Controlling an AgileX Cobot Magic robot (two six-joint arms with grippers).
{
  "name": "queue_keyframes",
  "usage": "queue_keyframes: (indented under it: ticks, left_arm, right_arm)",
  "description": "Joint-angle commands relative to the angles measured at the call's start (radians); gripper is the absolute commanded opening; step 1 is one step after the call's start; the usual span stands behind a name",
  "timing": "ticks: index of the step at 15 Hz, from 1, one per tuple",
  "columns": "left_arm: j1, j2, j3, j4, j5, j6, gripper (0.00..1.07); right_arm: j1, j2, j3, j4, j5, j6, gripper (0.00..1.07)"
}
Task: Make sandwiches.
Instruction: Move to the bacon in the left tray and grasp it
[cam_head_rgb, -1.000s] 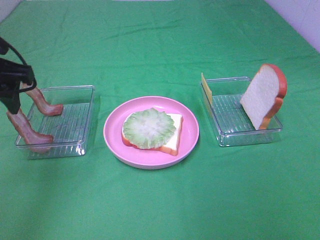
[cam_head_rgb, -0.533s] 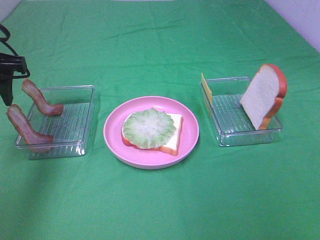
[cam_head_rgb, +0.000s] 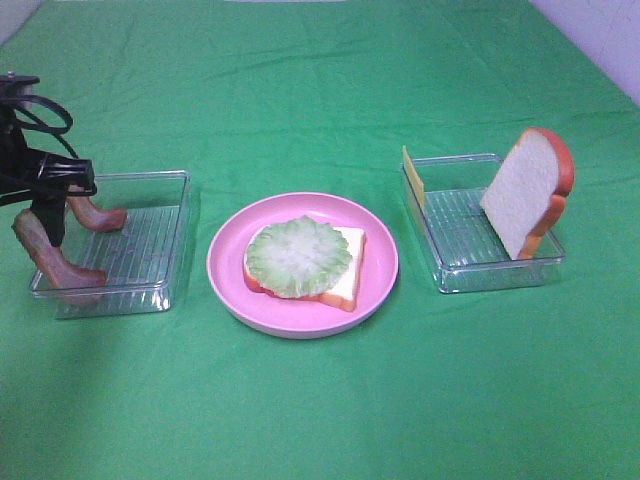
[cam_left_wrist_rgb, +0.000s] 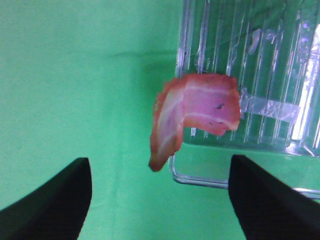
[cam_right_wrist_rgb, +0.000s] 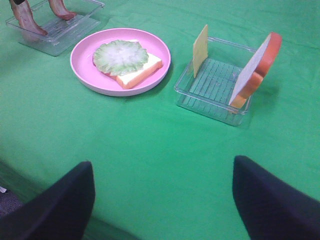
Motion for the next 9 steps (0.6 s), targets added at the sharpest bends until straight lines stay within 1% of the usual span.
queue_keyframes:
  ticks: [1, 3, 4, 6, 7, 9]
  left_arm:
    - [0.002, 0.029, 0.000, -0.017, -0.008, 0.004, 0.66]
    - [0.002, 0.033, 0.000, -0.021, -0.022, 0.004, 0.59]
    - [0.002, 0.033, 0.000, -0.022, -0.032, 0.000, 0.53]
    - [0.002, 0.033, 0.000, -0.022, -0.058, -0.008, 0.32]
    - [0.002, 0.033, 0.000, -0.023, -0.067, -0.008, 0.24]
    - [0.002, 0.033, 0.000, -0.031, -0.077, -0.008, 0.15]
  right_arm:
    - [0.004, -0.014, 0.005, 0.003, 0.002, -0.011, 0.72]
    - [0.004, -0.014, 0.005, 0.003, 0.002, -0.011, 0.72]
    - [0.004, -0.014, 0.004, 0.003, 0.002, -0.010, 0.72]
    - [0.004, -0.014, 0.004, 0.003, 0.002, -0.010, 0.72]
    - [0.004, -0.014, 0.004, 0.003, 0.002, -0.010, 0.72]
    - [0.004, -0.014, 0.004, 0.003, 0.002, -0.010, 0.72]
